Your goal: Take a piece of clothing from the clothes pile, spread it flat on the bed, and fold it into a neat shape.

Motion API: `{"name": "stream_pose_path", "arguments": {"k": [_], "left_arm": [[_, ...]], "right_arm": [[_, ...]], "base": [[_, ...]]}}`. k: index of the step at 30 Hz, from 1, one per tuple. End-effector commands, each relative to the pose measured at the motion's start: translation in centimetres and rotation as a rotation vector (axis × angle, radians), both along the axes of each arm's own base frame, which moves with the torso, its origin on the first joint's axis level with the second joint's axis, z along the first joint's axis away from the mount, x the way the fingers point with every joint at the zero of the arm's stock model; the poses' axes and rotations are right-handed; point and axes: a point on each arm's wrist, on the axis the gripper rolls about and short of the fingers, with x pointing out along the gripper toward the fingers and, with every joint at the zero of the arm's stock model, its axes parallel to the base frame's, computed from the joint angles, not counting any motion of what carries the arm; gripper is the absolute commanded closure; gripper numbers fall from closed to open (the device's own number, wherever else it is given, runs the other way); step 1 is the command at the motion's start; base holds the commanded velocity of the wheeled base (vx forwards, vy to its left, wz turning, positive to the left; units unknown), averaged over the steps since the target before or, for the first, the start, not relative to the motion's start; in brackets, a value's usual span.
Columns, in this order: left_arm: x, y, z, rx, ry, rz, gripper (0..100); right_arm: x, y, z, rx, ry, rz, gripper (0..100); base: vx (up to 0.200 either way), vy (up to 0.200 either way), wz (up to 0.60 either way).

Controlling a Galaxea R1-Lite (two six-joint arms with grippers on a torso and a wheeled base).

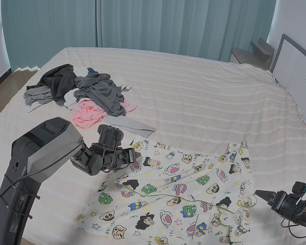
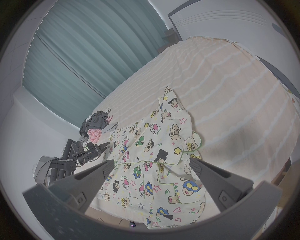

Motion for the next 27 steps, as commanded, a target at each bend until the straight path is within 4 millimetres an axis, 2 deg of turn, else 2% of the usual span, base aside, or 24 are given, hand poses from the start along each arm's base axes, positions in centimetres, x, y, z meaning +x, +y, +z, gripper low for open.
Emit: {"name": "stream_pose_path", "arguments": {"k": [1, 18, 27], "left_arm": [[0.1, -0.1, -0.2, -0.001, 0.0, 0.002, 100], [0.7, 2.4, 0.7, 0.025, -0.023, 0.102, 100], [1.5, 3.9, 1.8, 0.013, -0.107, 0.17, 100]], "right_arm": [[-0.1, 0.0, 0.0, 0.001, 0.0, 0.001, 0], [-0.5, 0.0, -0.2, -0.001, 0.006, -0.001, 0], [-0.5, 0.0, -0.2, -0.004, 0.006, -0.005, 0]], "base": [[0.0, 0.0, 0.0], [0.0, 0.0, 0.0], [0.0, 0.0, 0.0]]}}
